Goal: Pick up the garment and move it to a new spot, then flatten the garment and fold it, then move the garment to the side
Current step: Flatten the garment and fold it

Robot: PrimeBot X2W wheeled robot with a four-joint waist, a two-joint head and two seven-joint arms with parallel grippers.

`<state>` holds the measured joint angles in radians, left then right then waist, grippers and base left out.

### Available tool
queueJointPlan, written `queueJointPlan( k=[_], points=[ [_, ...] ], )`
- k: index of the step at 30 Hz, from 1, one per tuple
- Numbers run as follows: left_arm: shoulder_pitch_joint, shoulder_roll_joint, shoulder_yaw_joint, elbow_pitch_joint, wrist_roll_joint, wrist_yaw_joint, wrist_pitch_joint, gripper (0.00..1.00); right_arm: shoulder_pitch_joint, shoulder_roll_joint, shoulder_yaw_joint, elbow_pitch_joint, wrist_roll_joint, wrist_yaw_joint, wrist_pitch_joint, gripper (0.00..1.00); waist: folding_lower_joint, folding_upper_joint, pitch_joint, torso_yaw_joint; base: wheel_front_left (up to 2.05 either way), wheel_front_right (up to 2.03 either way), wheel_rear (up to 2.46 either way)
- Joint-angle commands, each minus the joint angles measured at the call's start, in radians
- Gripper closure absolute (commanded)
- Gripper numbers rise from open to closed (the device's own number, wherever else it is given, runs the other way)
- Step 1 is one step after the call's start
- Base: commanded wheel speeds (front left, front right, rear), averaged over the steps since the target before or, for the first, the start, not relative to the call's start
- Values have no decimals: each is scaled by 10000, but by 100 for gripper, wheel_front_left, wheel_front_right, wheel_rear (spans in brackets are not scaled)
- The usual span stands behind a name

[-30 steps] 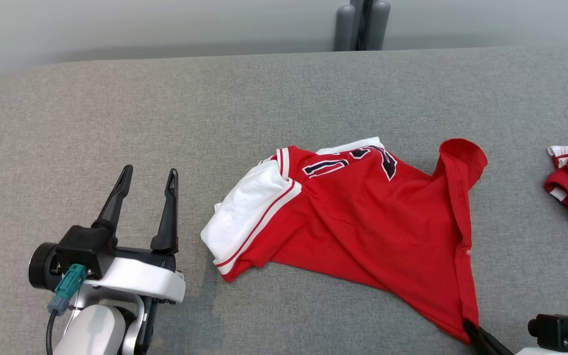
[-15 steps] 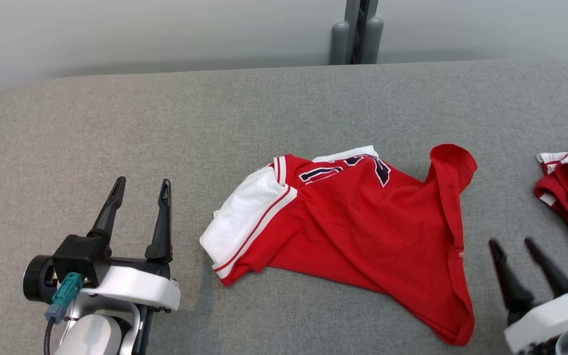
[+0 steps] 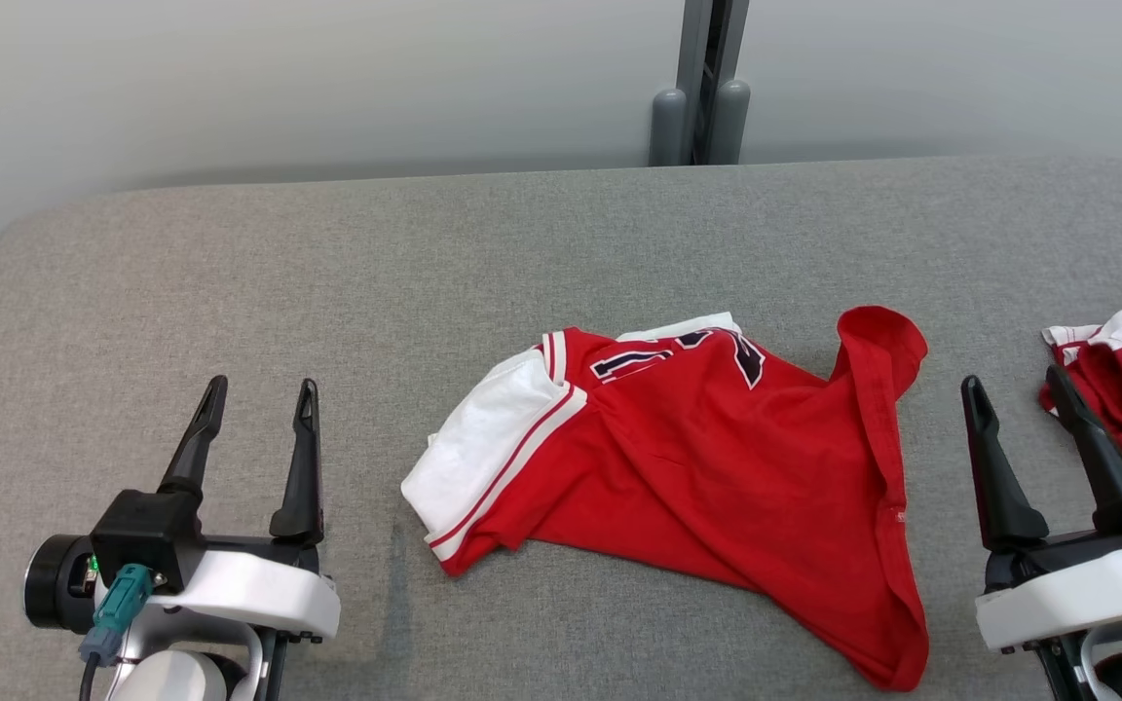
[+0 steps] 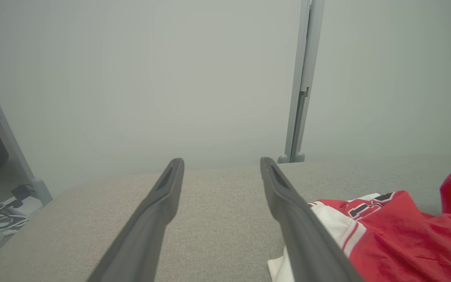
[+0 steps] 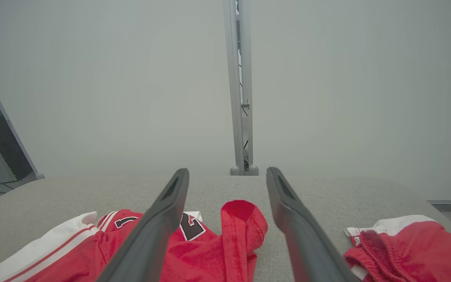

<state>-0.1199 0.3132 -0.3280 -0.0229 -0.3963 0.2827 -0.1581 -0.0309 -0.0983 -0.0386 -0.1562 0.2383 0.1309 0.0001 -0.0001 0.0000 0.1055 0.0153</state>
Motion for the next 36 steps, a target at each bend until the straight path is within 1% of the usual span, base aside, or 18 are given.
queueJointPlan(
  k=[1, 12, 15, 17, 20, 23, 27, 30, 32, 34, 36],
  points=[
    [106, 70, 21, -39, 100, 65, 21, 0, 141, 12, 11, -20, -6, -4, 64, 0, 1, 0, -21, 6, 0, 0, 0],
    [237, 140, -95, -229, 112, 168, 211, 0, 210, 117, 0, 50, -98, -4, 166, 0, 1, 0, 16, -20, 0, 0, 0],
    [85, 130, -152, -248, -7, 84, 322, 0, 134, 85, 27, 21, -72, -4, 202, 0, 1, 0, 100, -13, 0, 0, 0],
    [-181, 143, -192, -192, -113, -64, 440, 0, 65, 67, 74, 20, -43, -2, 242, 0, 1, 0, 174, -31, 0, 0, 0],
    [-735, 141, -261, 81, -434, -485, 848, 0, -27, 38, 155, 12, -11, -4, 293, 0, 1, 0, 342, -100, 0, 0, 0],
    [-1495, 95, -332, 605, -969, -1048, 1530, 0, -189, 12, 244, 17, 29, -4, 265, 0, 1, 0, 584, -243, 0, 0, 0],
    [-2407, -63, -515, 1764, -1988, -1924, 2847, 0, -390, -11, 434, 131, 120, -4, 197, 0, 1, 0, 920, -564, 0, 0, 0],
    [-2969, -191, -678, 2744, -2562, -2494, 3657, 0, -529, -9, 537, 237, 185, -2, 115, 0, 1, 0, 1158, -810, 0, 0, 0],
    [-3268, -298, -798, 3389, -2810, -2822, 4050, 0, -605, -2, 549, 310, 235, -4, 50, 0, 1, 0, 1287, -961, 0, 0, 0],
    [-3504, -382, -821, 3877, -3077, -3114, 4224, 0, -656, 4, 585, 383, 279, -2, 1, 0, 1, 0, 1372, -1088, 0, 0, 0],
    [-3654, -416, -892, 4267, -3158, -3307, 4350, 0, -668, 5, 571, 465, 298, -4, -54, 0, 1, 0, 1414, -1171, 0, 0, 0]
  ],
)
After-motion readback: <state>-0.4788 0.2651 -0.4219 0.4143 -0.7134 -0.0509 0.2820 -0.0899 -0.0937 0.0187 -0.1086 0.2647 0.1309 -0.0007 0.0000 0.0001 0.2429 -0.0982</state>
